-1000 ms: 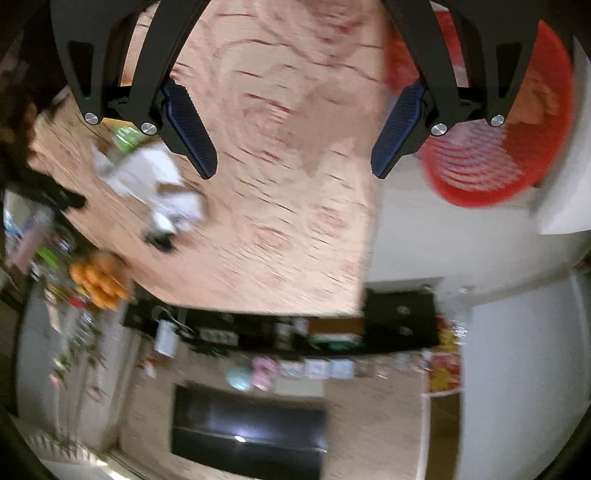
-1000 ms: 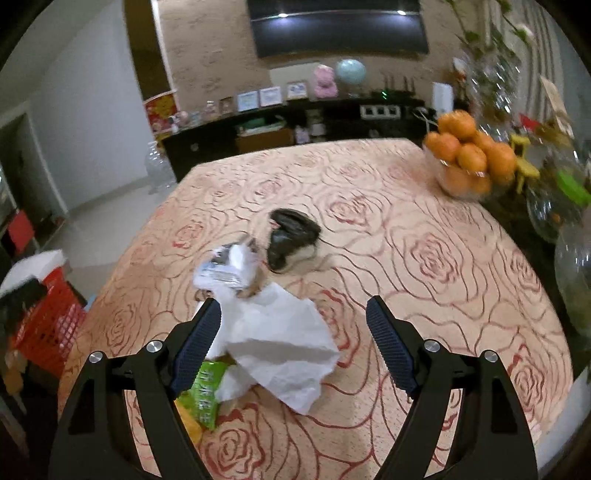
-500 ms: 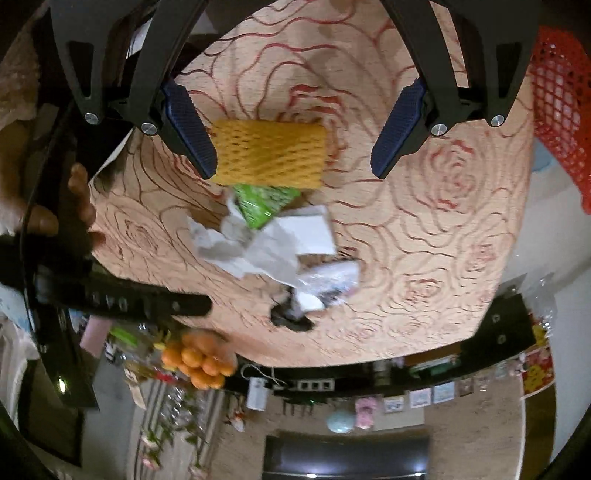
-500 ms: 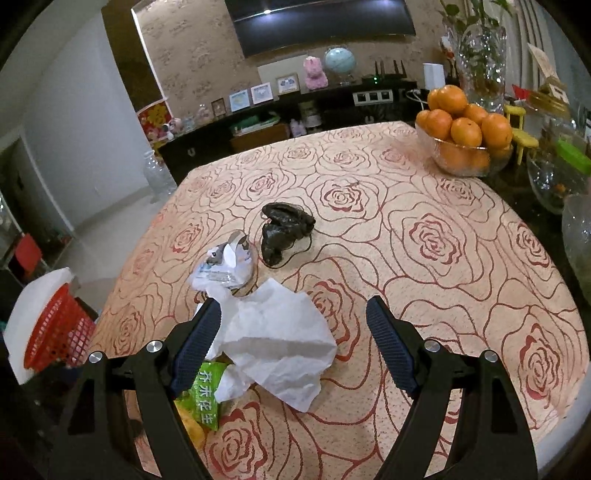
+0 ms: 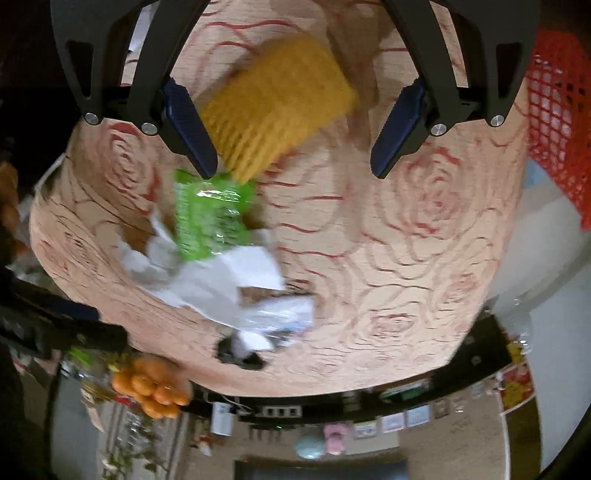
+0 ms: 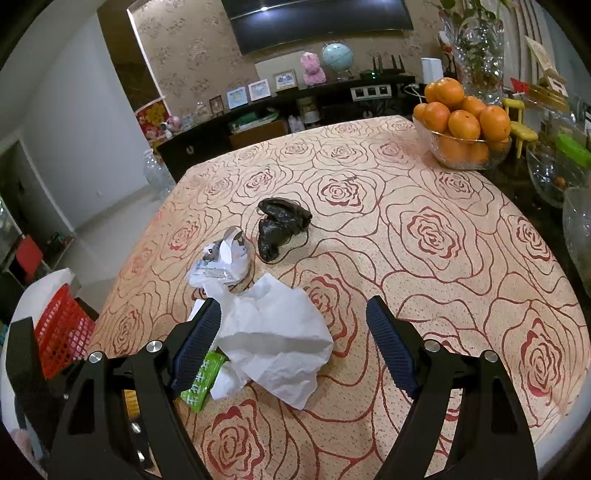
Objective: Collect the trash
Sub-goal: 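Lower the left tool onto the second yellow foam net and close it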
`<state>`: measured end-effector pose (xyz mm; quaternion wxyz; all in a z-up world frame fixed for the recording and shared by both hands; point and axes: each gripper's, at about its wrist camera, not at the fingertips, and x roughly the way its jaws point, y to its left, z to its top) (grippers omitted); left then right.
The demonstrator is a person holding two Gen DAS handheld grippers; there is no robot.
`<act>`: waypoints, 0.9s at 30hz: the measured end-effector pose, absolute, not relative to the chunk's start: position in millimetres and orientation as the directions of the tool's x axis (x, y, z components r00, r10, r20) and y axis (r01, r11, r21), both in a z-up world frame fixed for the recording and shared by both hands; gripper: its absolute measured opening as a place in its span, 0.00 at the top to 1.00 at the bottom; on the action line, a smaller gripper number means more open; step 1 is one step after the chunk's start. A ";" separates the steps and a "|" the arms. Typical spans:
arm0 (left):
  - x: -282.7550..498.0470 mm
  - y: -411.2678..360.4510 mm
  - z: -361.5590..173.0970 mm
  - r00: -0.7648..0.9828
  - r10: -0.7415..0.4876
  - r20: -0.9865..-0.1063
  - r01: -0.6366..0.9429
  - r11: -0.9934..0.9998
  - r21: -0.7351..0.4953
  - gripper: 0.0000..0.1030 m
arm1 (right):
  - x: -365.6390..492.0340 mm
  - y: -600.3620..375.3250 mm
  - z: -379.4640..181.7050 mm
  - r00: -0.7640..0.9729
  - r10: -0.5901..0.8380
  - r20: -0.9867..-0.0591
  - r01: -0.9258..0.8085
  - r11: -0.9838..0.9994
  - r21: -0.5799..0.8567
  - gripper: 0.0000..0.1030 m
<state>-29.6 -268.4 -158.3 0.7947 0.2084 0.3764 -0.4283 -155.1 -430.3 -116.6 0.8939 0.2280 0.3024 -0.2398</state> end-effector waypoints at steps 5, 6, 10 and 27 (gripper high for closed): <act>-13.5 -253.0 -151.8 0.362 -0.531 -0.766 0.812 0.583 -0.021 0.21 | -154.8 -427.5 -117.1 0.707 -0.282 -0.648 0.555 0.790 0.262 0.24; -13.0 -249.5 -147.6 0.353 -0.549 -0.758 0.814 0.579 -0.041 0.20 | -154.6 -426.9 -116.5 0.708 -0.282 -0.648 0.554 0.791 0.261 0.24; -16.7 -240.4 -136.3 0.279 -0.617 -0.736 0.851 0.514 -0.109 0.20 | -155.9 -427.0 -116.0 0.711 -0.280 -0.645 0.554 0.789 0.267 0.24; -34.2 -235.8 -157.0 0.169 -0.587 -0.792 0.883 0.447 -0.142 0.65 | -159.0 -409.0 -111.9 0.726 -0.281 -0.628 0.520 0.822 0.233 0.24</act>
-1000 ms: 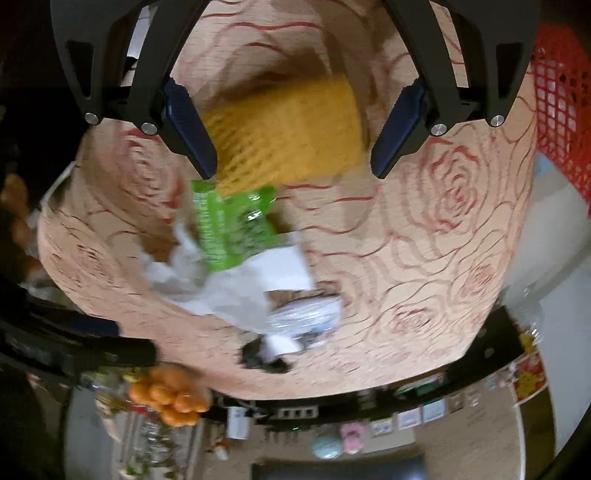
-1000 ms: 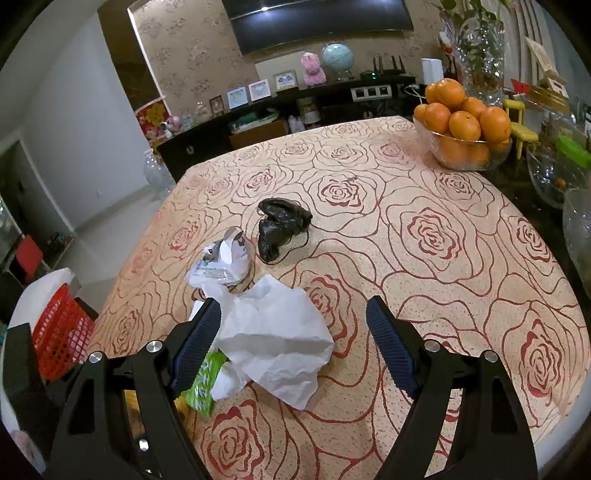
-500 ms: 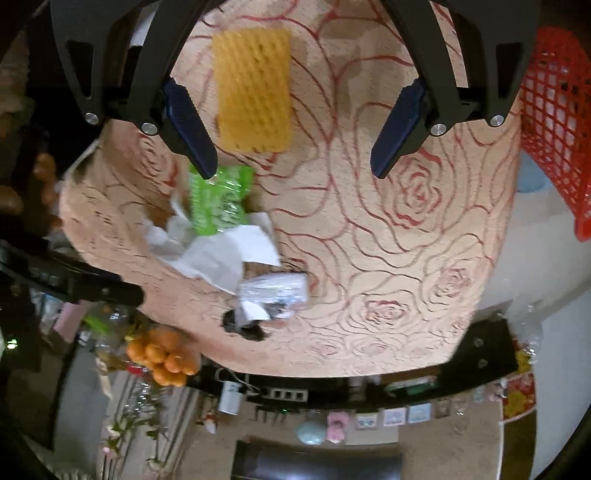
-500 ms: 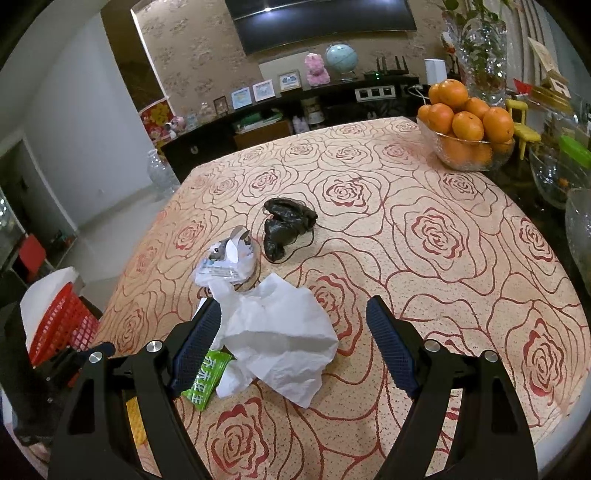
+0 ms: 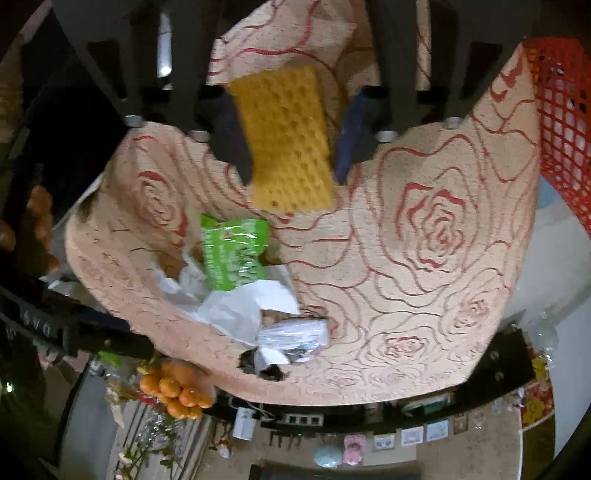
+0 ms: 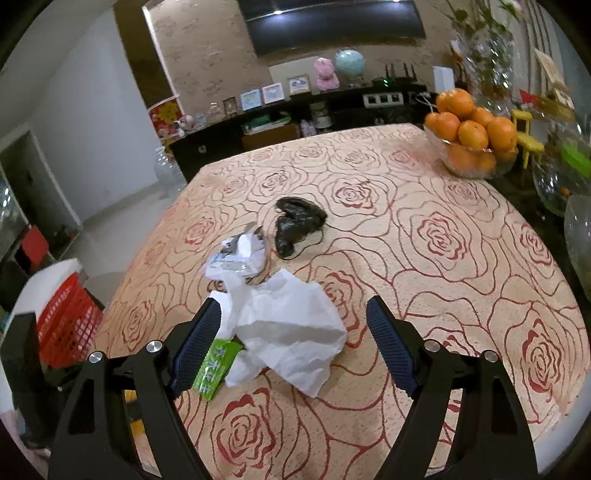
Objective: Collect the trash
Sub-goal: 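Lower the left tool onto the second yellow foam net and close it, then reach the right tool to the green snack bag and grasp it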
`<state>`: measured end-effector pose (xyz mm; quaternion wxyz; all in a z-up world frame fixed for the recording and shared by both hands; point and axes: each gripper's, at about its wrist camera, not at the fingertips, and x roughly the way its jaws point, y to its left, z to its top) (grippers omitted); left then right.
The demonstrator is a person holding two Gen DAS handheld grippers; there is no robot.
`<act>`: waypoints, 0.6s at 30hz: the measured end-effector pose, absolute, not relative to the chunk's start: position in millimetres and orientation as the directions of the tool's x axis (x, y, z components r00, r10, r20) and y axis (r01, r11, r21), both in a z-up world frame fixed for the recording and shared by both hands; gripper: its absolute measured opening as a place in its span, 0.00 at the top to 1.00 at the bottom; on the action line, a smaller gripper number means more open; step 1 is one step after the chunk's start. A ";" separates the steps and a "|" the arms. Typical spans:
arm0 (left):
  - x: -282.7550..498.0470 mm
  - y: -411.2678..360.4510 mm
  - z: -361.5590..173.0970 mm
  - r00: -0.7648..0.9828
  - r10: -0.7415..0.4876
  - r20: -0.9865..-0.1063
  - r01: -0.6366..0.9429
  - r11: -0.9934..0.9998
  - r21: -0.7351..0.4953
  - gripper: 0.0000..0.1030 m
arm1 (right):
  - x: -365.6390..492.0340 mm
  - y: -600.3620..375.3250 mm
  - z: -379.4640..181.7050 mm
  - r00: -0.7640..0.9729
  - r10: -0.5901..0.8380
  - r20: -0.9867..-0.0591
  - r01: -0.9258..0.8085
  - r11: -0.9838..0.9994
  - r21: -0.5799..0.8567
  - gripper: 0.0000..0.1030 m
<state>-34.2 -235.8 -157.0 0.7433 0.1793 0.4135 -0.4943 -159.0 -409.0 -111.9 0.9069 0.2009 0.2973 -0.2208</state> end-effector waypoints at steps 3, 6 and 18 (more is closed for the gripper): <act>-36.4 -235.9 -155.7 0.166 -0.591 -0.789 0.886 0.441 -0.144 0.74 | -156.2 -393.9 -112.9 0.739 -0.264 -0.620 0.479 0.853 0.208 0.24; -35.2 -233.3 -151.8 0.177 -0.597 -0.782 0.883 0.447 -0.142 0.80 | -149.8 -376.9 -118.0 0.748 -0.217 -0.627 0.425 0.883 0.201 0.24; -0.3 -203.3 -129.1 0.333 -0.583 -0.741 0.785 0.607 -0.124 0.81 | -109.7 -330.9 -147.3 0.705 -0.103 -0.702 0.285 0.947 0.147 0.35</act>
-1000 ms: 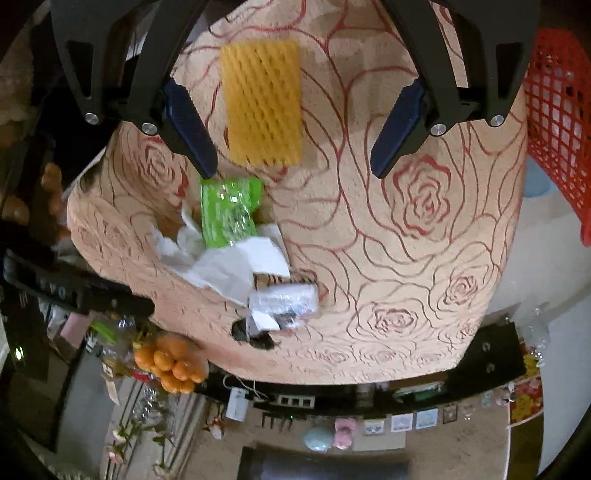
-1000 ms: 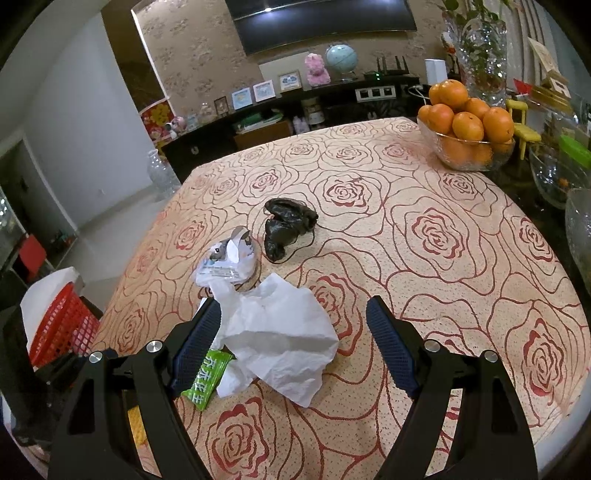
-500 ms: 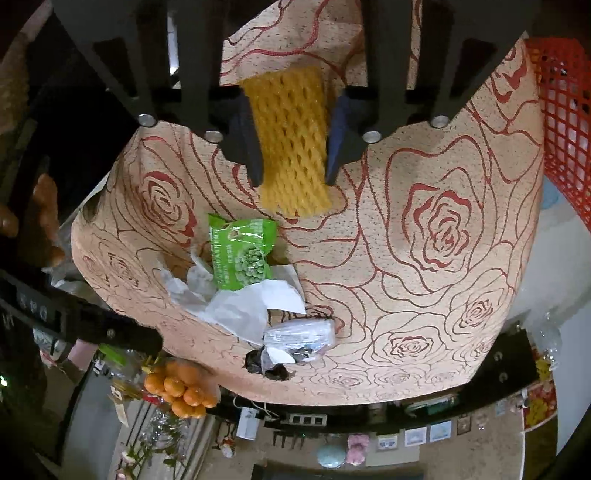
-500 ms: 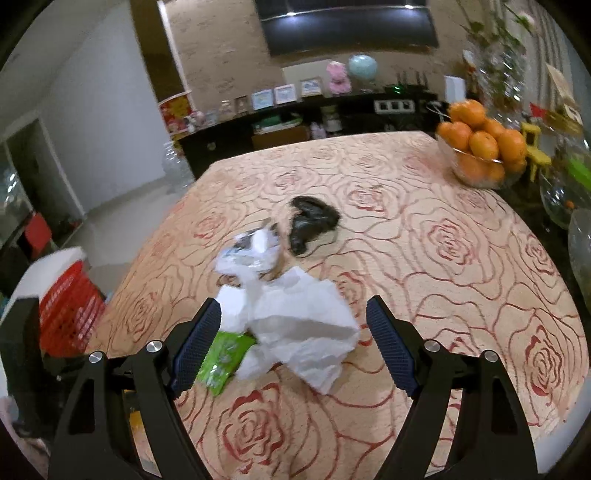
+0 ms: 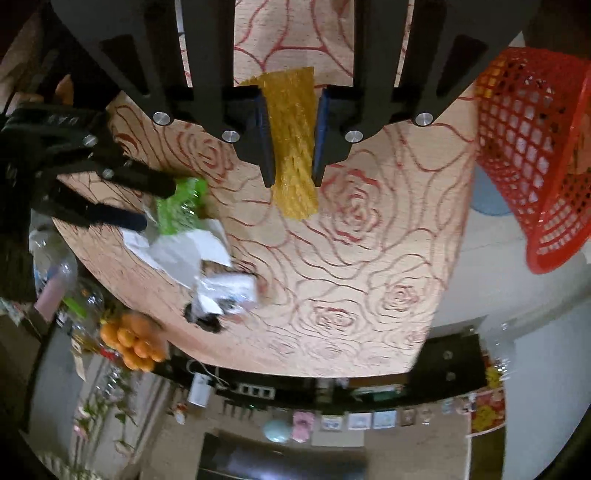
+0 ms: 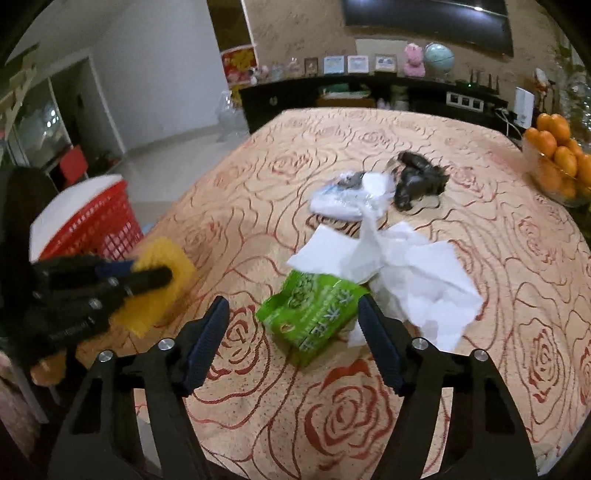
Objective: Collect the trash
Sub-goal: 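Reach the right tool to the green snack bag and grasp it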
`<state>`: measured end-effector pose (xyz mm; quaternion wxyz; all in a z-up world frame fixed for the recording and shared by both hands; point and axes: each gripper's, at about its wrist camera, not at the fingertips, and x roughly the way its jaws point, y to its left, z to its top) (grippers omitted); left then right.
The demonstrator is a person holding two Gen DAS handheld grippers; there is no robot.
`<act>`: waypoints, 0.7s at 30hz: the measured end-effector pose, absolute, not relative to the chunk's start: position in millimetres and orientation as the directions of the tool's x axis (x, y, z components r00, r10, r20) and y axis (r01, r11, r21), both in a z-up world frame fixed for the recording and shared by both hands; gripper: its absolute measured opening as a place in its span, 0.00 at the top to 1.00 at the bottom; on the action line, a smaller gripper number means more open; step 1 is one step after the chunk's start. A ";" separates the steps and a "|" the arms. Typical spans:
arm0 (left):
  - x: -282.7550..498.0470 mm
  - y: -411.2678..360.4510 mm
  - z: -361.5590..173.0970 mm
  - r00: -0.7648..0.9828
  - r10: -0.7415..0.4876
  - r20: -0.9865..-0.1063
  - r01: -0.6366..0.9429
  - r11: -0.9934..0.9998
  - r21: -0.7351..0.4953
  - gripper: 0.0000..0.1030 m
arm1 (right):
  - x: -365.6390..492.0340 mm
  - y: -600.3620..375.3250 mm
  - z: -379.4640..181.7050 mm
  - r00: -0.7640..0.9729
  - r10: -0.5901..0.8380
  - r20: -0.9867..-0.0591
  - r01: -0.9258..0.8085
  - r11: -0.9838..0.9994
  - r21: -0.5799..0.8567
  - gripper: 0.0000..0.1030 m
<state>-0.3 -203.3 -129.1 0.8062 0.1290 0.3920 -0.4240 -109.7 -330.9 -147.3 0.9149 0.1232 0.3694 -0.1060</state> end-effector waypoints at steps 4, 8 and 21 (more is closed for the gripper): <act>2.5 -199.3 -125.8 0.351 -0.582 -0.734 0.777 0.619 -0.119 0.81 | -101.0 -328.4 -157.8 0.675 -0.093 -0.732 0.290 0.946 0.147 0.39; -0.9 -197.7 -122.5 0.367 -0.585 -0.723 0.782 0.615 -0.102 0.81 | -91.5 -323.3 -168.7 0.645 -0.084 -0.759 0.287 0.948 0.138 0.46; 2.0 -193.9 -117.1 0.386 -0.587 -0.712 0.765 0.635 -0.108 0.81 | -74.6 -321.3 -167.9 0.672 -0.071 -0.738 0.289 0.942 0.172 0.33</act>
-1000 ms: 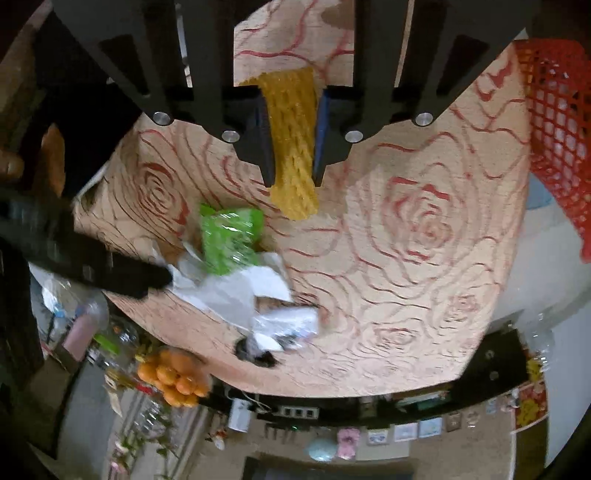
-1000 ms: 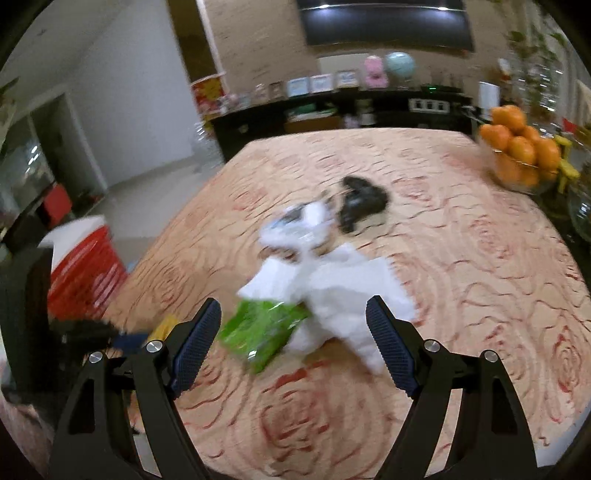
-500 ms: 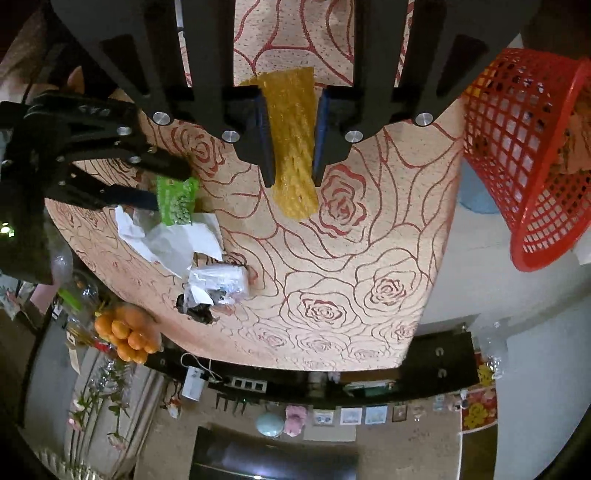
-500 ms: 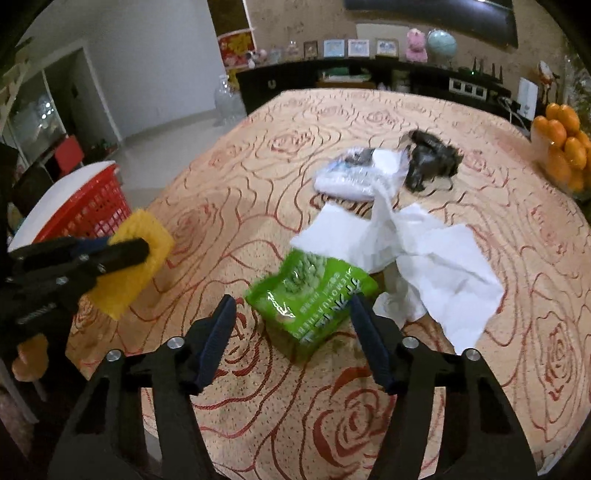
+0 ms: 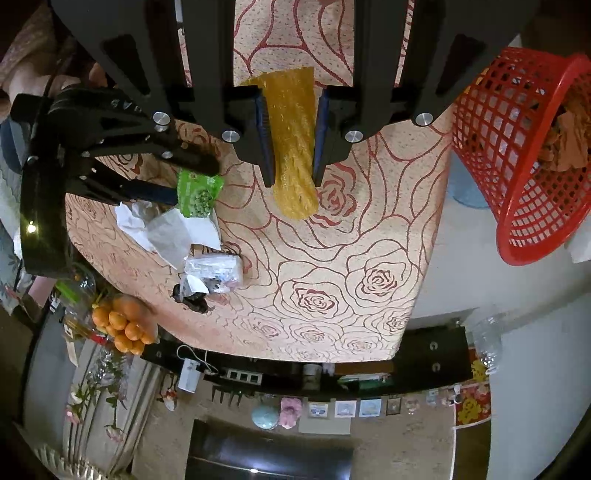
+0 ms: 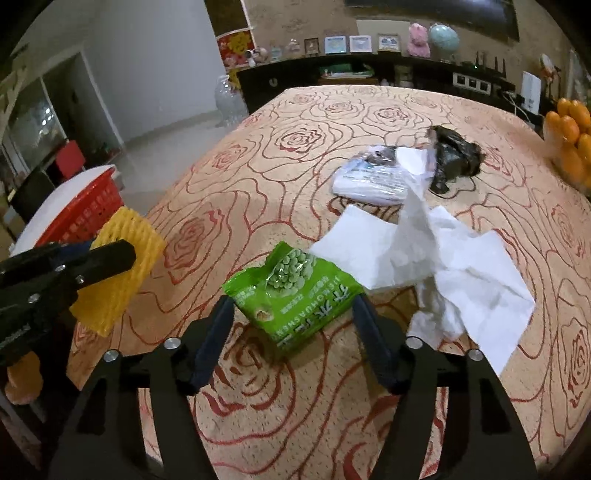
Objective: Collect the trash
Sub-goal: 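Reach the right tool to the green snack bag and grasp it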
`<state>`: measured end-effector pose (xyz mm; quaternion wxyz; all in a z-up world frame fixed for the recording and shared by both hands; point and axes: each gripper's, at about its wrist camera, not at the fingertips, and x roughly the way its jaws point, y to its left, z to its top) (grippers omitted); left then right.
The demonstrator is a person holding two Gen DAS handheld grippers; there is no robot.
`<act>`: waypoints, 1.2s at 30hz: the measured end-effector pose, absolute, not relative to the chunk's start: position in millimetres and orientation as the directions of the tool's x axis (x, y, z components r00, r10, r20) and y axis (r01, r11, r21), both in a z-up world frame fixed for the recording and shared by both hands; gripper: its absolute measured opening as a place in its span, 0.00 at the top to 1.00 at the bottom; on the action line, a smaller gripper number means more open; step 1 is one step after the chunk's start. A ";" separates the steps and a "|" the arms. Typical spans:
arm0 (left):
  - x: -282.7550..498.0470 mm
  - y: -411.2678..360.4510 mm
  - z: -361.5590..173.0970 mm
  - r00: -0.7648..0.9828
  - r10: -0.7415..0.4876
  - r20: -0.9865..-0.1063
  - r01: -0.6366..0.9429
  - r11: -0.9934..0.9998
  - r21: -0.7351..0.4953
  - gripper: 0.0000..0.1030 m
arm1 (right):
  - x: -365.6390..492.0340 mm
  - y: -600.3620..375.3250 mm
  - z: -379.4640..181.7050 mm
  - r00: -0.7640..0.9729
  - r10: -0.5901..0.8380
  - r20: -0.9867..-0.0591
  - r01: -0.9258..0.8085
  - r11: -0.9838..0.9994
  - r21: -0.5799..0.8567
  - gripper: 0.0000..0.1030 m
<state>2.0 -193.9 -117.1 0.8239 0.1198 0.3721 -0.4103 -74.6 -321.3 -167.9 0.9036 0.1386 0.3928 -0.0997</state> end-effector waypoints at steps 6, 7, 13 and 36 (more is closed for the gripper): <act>5.2 -191.6 -116.7 0.397 -0.582 -0.710 0.756 0.646 -0.106 0.81 | -62.9 -310.6 -167.0 0.684 -0.055 -0.727 0.253 0.953 0.166 0.30; 5.9 -190.8 -116.3 0.402 -0.580 -0.709 0.753 0.650 -0.105 0.81 | -61.1 -309.0 -167.4 0.684 -0.057 -0.727 0.250 0.955 0.161 0.30; 9.7 -185.9 -113.9 0.422 -0.574 -0.702 0.739 0.666 -0.101 0.81 | -52.8 -299.8 -169.1 0.678 -0.086 -0.730 0.227 0.969 0.096 0.39; 18.3 -171.3 -104.3 0.483 -0.562 -0.671 0.699 0.709 -0.090 0.81 | -57.1 -300.8 -158.0 0.708 -0.045 -0.705 0.189 0.973 0.129 0.71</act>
